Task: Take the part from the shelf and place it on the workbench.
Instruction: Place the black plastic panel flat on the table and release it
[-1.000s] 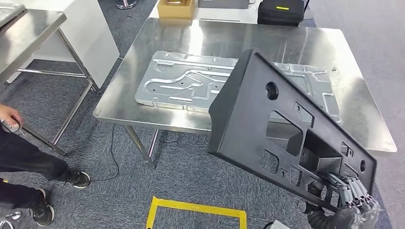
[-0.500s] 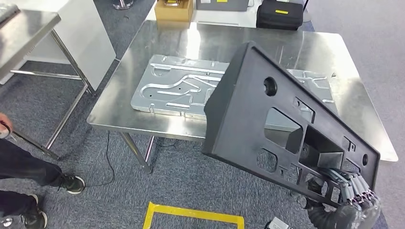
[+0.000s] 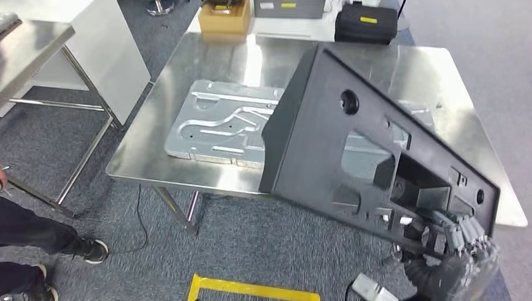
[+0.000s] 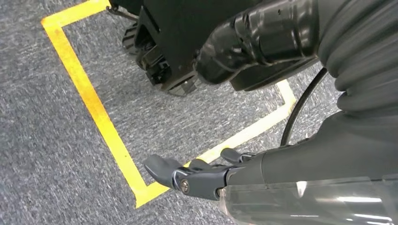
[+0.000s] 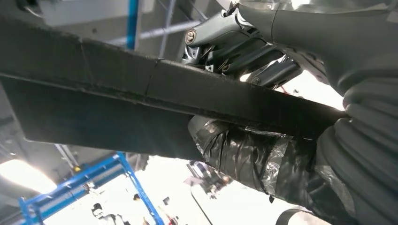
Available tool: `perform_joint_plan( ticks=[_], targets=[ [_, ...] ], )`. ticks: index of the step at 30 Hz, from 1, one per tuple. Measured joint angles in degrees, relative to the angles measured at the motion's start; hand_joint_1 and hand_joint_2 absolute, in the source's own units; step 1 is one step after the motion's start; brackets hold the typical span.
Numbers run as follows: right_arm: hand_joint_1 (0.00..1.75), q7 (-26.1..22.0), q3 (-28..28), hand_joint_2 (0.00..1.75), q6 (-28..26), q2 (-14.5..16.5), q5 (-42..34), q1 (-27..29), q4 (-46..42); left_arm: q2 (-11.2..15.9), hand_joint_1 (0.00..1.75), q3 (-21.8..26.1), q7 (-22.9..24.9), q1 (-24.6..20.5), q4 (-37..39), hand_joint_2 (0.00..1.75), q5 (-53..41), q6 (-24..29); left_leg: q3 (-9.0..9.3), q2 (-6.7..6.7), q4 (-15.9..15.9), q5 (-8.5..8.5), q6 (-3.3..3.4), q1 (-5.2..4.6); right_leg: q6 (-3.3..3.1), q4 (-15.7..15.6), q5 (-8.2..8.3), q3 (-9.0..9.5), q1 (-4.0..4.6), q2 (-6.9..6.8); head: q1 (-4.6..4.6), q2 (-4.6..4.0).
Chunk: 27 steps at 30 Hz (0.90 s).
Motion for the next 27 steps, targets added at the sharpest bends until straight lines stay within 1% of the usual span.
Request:
perform_joint_plan(
  ticks=[1,2,3,5,6,7,8,9,10,11,12,14,16,17,18,19,20,21,22,23,24,25,26,27],
  targets=[
    [1.75,0.6,0.3,1.75,0.0,-0.3,0.3,-0.6,0.2,0.0,0.0,-0.1,0.0,-0.1,0.0,1.75,-0.1,0.0,-0.11,0.02,0.7,-0.49,-0.24,0.06,-0.4,-0.2,-0.12,0.29,-0.08,0.03,-0.03,0.0],
    [1.75,1.3,0.6,1.75,0.0,-0.7,0.6,-1.2,0.4,0.0,0.0,-0.2,0.1,-0.2,0.0,1.75,-0.1,0.0,-0.87,0.0,2.5,-1.45,-0.45,0.13,-0.8,-0.4,-0.24,0.64,-0.17,0.01,-0.07,0.0],
    [1.75,1.9,0.9,1.75,0.0,-1.0,0.8,-1.7,0.7,0.0,0.0,-0.3,0.1,-0.3,0.0,1.75,-0.2,0.0,-2.36,-0.04,5.5,-2.79,-0.59,0.21,-1.18,-0.6,-0.43,1.01,-0.15,-0.06,-0.13,0.0],
    [1.75,3.0,1.5,1.75,0.0,-1.6,1.2,-2.8,1.4,0.0,0.0,-0.5,0.3,-0.3,0.0,1.75,-0.4,0.0,-7.15,-0.06,13.5,-5.42,-0.74,0.21,-1.76,-0.6,-0.94,1.55,0.08,-0.14,-0.2,0.0],
    [1.75,3.5,1.7,1.75,0.0,-2.0,1.4,-3.1,1.8,0.0,0.0,-0.6,0.4,-0.2,0.0,1.75,-0.5,0.0,-9.21,-0.06,16.2,-5.61,-0.76,0.21,-1.89,-0.6,-1.23,1.86,0.21,-0.1,-0.2,0.0],
    [1.75,3.8,1.9,1.75,0.0,-2.3,1.6,-3.4,2.2,0.0,0.0,-0.8,0.5,-0.2,0.0,1.75,-0.6,0.0,-10.39,-0.06,17.0,-4.58,-0.72,0.21,-1.94,-0.6,-1.55,2.25,0.31,-0.04,-0.2,0.0],
    [1.75,4.1,2.0,1.75,0.0,-2.5,1.7,-3.6,2.5,0.0,0.0,-0.8,0.5,-0.2,0.0,1.75,-0.7,0.0,-10.44,-0.06,15.4,-2.41,-0.58,0.2,-1.9,-0.6,-1.91,2.75,0.38,0.05,-0.2,0.0],
    [1.75,4.2,2.2,1.75,0.0,-2.7,1.8,-3.8,2.8,0.0,0.0,-0.9,0.6,-0.2,0.0,1.75,-0.8,0.0,-9.55,-0.08,12.0,0.45,-0.35,0.18,-1.83,-0.6,-2.31,3.33,0.44,0.12,-0.2,0.0],
    [1.75,4.3,2.3,1.75,0.0,-3.0,1.8,-4.0,3.1,0.0,0.0,-1.0,0.6,-0.2,0.0,1.75,-0.8,-0.1,-8.27,-0.14,8.3,2.77,-0.03,0.11,-1.68,-0.6,-2.74,3.75,0.49,0.17,-0.15,0.0],
    [1.75,4.4,2.5,1.75,0.0,-3.1,1.9,-4.3,3.3,0.0,0.0,-1.1,0.6,-0.2,0.0,1.75,-0.9,-0.1,-7.11,-0.18,5.0,4.2,0.26,-0.02,-1.44,-0.5,-3.13,3.97,0.59,0.22,-0.15,0.0],
    [1.75,4.6,2.7,1.75,0.0,-3.3,2.1,-4.5,3.5,0.0,0.0,-1.2,0.7,-0.3,0.0,1.75,-1.0,-0.2,-6.39,-0.23,3.0,4.77,0.51,-0.19,-1.14,-0.5,-3.39,4.01,0.6,0.24,-0.14,0.0],
    [1.75,5.0,3.1,1.75,0.0,-3.7,2.5,-5.0,4.0,0.0,0.0,-1.3,0.7,-0.4,0.0,1.75,-1.2,-0.3,-6.01,-0.3,1.7,4.38,0.88,-0.5,-0.49,-0.6,-3.62,3.92,0.56,0.25,-0.16,0.0],
    [1.75,5.5,3.4,1.75,0.0,-4.2,3.1,-5.6,4.4,0.0,0.0,-1.3,0.7,-0.4,0.0,1.75,-1.2,-0.5,-5.46,-0.34,1.1,4.39,1.37,-0.26,0.09,-0.4,-4.02,4.08,0.42,0.14,-0.12,0.0],
    [1.75,5.8,3.6,1.75,0.0,-4.4,3.3,-6.0,4.6,0.0,0.0,-1.4,0.7,-0.4,0.0,1.75,-1.2,-0.5,-5.02,-0.34,0.6,4.37,1.66,-0.1,0.33,1.0,-4.69,3.55,0.4,0.09,-0.09,0.0],
    [1.75,6.2,3.7,1.75,0.0,-4.6,3.5,-6.4,4.8,-0.1,0.0,-1.4,0.7,-0.5,0.0,1.75,-1.2,-0.6,-4.56,-0.34,0.3,4.28,1.94,0.05,0.55,3.6,-5.78,2.28,0.34,0.03,-0.07,0.0],
    [1.75,6.5,4.0,1.75,0.0,-4.9,3.7,-6.7,5.0,-0.1,0.0,-1.4,0.7,-0.6,0.0,1.75,-1.2,-0.6,-4.21,-0.34,0.2,4.06,2.15,0.04,0.72,7.2,-7.07,0.26,0.29,0.0,-0.04,0.0],
    [1.75,6.9,4.2,1.75,0.0,-5.0,3.8,-6.9,5.3,-0.1,0.0,-1.4,0.7,-0.7,0.0,1.75,-1.2,-0.6,-3.91,-0.33,0.2,3.79,2.29,0.03,0.87,11.1,-8.28,-2.19,0.23,-0.01,-0.04,0.0],
    [1.75,7.2,4.4,1.75,0.0,-5.2,3.9,-6.9,5.5,-0.1,0.0,-1.5,0.7,-0.7,0.0,1.75,-1.2,-0.6,-3.55,-0.35,0.2,3.5,2.34,0.03,1.01,14.0,-8.68,-4.32,0.15,-0.01,-0.04,0.0],
    [1.75,7.4,4.5,1.75,0.0,-5.4,4.0,-7.0,5.8,-0.1,0.0,-1.5,0.8,-0.7,0.0,1.75,-1.2,-0.6,-3.11,-0.39,0.2,3.16,2.31,0.04,1.1,15.1,-7.94,-5.6,0.06,-0.02,-0.05,0.0],
    [1.75,7.6,4.7,1.75,0.0,-5.6,4.1,-7.0,6.1,-0.1,0.0,-1.5,0.8,-0.7,0.0,1.75,-1.2,-0.6,-2.57,-0.46,0.2,2.79,2.23,0.05,1.14,13.9,-6.01,-5.79,-0.04,-0.03,-0.04,0.0],
    [1.75,7.7,4.8,1.75,0.0,-5.8,4.2,-7.1,6.3,-0.1,0.0,-1.5,0.9,-0.7,0.0,1.75,-1.2,-0.6,-1.93,-0.54,0.3,2.35,2.08,0.07,1.13,10.7,-3.19,-4.92,-0.15,-0.06,-0.05,0.0],
    [1.75,7.9,4.9,1.75,0.0,-5.9,4.3,-7.3,6.5,-0.2,0.0,-1.5,1.1,-0.6,0.0,1.75,-1.2,-0.5,-1.44,-0.61,0.3,1.88,1.83,0.08,1.04,7.1,-0.86,-3.6,-0.21,-0.11,-0.05,0.0],
    [1.75,8.1,5.1,1.75,0.0,-6.0,4.5,-7.4,6.7,-0.2,0.0,-1.5,1.2,-0.7,0.0,1.75,-1.2,-0.4,-1.06,-0.66,0.4,1.43,1.49,0.01,0.89,3.8,0.72,-2.34,-0.09,-0.13,-0.03,0.0],
    [1.75,8.3,5.4,1.75,0.0,-6.1,4.6,-7.6,6.9,-0.2,0.0,-1.5,1.4,-0.8,0.0,1.75,-1.2,-0.1,-0.89,-0.68,0.4,1.12,1.11,-0.05,0.6,1.7,1.3,-1.5,0.05,-0.14,-0.06,0.0]
  ],
)
